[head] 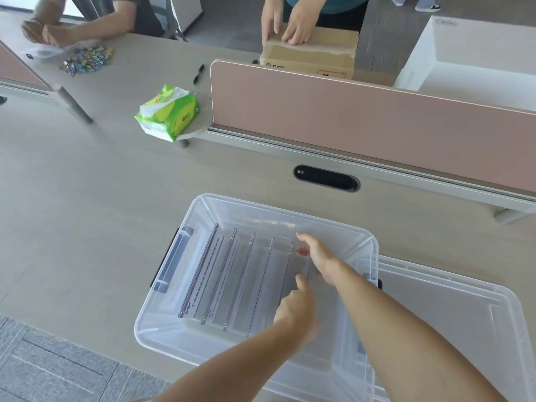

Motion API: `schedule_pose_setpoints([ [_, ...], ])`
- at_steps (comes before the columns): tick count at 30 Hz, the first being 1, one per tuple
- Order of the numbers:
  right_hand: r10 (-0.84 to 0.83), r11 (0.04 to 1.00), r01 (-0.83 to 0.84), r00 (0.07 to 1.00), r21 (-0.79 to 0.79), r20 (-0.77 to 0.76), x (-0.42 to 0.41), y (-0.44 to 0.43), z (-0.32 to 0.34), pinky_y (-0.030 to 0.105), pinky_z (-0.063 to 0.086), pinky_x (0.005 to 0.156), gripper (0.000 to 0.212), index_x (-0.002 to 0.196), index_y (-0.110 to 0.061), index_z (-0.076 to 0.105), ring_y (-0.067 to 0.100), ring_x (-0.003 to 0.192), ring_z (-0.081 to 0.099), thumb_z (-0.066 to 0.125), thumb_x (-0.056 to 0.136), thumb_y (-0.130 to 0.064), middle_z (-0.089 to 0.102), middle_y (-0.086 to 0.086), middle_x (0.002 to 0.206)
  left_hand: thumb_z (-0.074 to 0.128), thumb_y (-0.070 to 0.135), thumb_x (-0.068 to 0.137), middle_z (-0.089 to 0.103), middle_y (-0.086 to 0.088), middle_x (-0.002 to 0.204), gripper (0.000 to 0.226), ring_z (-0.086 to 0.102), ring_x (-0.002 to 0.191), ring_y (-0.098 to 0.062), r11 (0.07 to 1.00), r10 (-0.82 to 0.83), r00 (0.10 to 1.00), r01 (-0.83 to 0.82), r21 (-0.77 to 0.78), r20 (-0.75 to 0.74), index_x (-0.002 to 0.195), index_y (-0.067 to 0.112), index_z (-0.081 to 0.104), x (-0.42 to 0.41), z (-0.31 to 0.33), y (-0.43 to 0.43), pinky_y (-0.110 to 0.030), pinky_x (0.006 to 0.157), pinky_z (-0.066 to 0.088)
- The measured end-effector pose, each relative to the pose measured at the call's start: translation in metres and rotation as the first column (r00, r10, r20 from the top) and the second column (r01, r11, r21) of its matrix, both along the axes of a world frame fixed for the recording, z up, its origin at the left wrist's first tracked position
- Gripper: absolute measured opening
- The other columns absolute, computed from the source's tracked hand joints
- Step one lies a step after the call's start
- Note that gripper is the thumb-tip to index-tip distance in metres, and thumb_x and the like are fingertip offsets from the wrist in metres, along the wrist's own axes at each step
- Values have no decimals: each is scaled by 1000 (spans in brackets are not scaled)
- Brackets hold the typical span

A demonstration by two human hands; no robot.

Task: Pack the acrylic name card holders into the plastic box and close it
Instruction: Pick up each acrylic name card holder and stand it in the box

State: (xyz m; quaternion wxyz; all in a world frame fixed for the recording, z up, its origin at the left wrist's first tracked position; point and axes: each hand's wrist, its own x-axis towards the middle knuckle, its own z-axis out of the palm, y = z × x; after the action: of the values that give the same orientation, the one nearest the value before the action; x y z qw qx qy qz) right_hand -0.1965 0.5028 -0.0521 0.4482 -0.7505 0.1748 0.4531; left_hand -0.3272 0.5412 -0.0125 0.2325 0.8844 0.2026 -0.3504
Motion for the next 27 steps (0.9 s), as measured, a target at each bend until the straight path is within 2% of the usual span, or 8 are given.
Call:
schedule_pose_setpoints([
  [5,-33,998,35,998,46,-44,2,0,2,46,24,108,41,96,-17,63,20,114,41,53,82,-54,62,-1,113,50,1,90,57,-12,124,86,60,113,-32,1000,8,1000,-8,11,-3,152,7,-10,1,0,-2,-39,83,51],
  [7,-32,998,35,998,52,-54,4,1,3,44,24,105,39,98,-16,62,21,112,41,53,83,-51,61,-1,109,51,2,90,57,-13,124,86,60,113,-32,1000,13,1000,-13,16,0,152,6,-9,1,0,-4,-39,82,52],
  [9,-32,998,35,997,48,-66,4,2,5,41,23,95,38,101,-15,61,21,106,41,52,86,-49,58,0,104,51,4,91,56,-12,127,85,59,116,-32,999,14,1000,-14,31,1,152,6,-8,0,0,-6,-39,86,51],
  [13,-39,998,42,995,38,-88,3,3,8,38,22,84,35,94,-15,59,21,98,43,53,85,-49,58,3,105,50,5,92,54,-12,130,84,59,117,-30,998,-1,1000,1,64,5,152,5,-8,-1,0,-7,-38,88,51],
  [19,-71,997,75,991,31,-118,4,2,8,39,20,86,37,100,-18,62,22,106,45,60,79,-49,61,3,111,50,3,92,54,-13,130,85,59,116,-30,997,-13,1000,14,79,-10,151,5,-10,-1,2,-9,-39,88,53],
  [23,-97,994,103,987,41,-124,3,3,11,38,20,87,35,98,-15,60,21,101,45,62,80,-45,59,4,104,53,2,90,53,-13,131,88,59,116,-31,995,-13,999,17,100,-39,151,4,-10,0,1,-11,-40,89,54],
  [27,-171,983,176,982,54,-77,-1,6,11,38,23,89,29,92,-16,57,22,108,48,59,81,-43,54,4,100,56,4,90,51,-14,134,88,54,122,-33,995,31,997,-24,101,-73,151,2,-8,9,10,-11,-40,93,52],
])
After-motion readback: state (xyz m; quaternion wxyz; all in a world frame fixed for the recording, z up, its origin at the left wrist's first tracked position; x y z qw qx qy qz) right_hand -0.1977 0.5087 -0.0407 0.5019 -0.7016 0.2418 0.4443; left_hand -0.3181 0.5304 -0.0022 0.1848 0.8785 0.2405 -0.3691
